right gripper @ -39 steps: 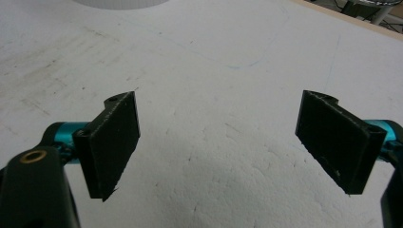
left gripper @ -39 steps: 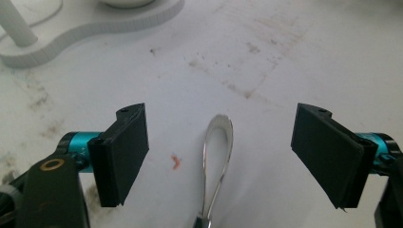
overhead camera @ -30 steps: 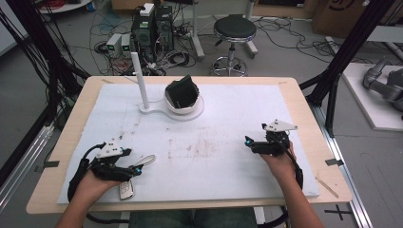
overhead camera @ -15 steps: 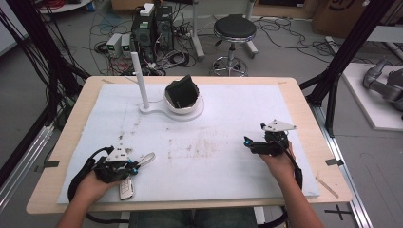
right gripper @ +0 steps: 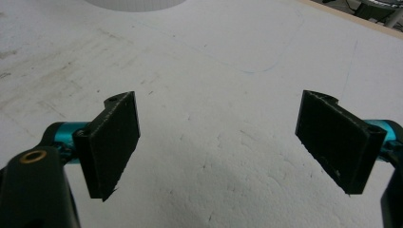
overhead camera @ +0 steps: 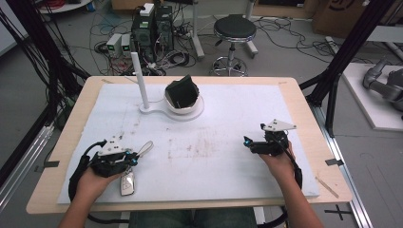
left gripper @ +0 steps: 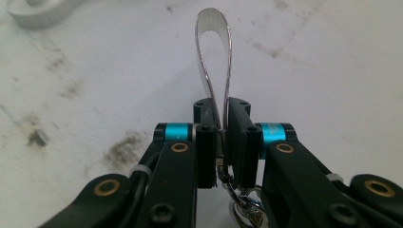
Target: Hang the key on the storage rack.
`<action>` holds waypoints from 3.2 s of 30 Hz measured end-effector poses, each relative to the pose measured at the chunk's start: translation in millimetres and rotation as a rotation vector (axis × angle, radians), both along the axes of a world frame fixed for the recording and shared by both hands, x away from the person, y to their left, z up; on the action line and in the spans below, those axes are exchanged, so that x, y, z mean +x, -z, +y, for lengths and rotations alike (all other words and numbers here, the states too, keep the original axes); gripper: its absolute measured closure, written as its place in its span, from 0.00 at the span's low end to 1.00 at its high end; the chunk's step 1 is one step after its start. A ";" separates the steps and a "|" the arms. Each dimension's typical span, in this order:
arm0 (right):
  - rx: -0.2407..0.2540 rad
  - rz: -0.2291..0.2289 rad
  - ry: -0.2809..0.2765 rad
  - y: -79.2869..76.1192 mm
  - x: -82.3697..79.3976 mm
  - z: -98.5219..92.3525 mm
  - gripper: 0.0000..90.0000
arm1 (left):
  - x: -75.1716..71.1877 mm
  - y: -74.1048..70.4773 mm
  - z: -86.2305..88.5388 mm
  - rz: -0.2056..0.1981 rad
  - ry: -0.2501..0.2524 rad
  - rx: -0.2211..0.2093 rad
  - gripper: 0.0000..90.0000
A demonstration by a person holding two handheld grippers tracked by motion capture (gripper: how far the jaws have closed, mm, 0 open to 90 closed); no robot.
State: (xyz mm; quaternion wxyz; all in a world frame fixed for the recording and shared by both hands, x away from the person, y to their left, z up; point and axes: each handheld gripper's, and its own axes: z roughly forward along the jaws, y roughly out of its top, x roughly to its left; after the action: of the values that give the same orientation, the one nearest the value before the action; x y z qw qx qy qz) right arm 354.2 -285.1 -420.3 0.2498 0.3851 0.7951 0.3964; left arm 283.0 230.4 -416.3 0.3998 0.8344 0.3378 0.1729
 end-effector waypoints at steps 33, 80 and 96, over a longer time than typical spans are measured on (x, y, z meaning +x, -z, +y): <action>-0.015 0.011 0.015 -0.9 -2.6 0.0 0.16 | 55.9 -106.5 -9.1 -0.320 -0.227 -0.214 0.91; -0.014 0.018 0.020 -0.6 -4.2 -3.8 0.16 | 122.7 -97.8 -4.7 -0.251 -0.413 -0.040 0.76; -0.014 0.011 0.020 -1.5 -4.8 -3.0 0.16 | 99.0 -96.8 -11.9 -0.238 -0.286 -0.120 0.47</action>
State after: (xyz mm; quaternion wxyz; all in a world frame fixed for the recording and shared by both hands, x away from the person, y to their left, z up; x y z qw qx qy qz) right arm 349.4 -288.1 -418.8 0.2520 0.3934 0.7952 0.3865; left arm 382.0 218.5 -319.5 0.4572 0.7262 0.4129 0.3052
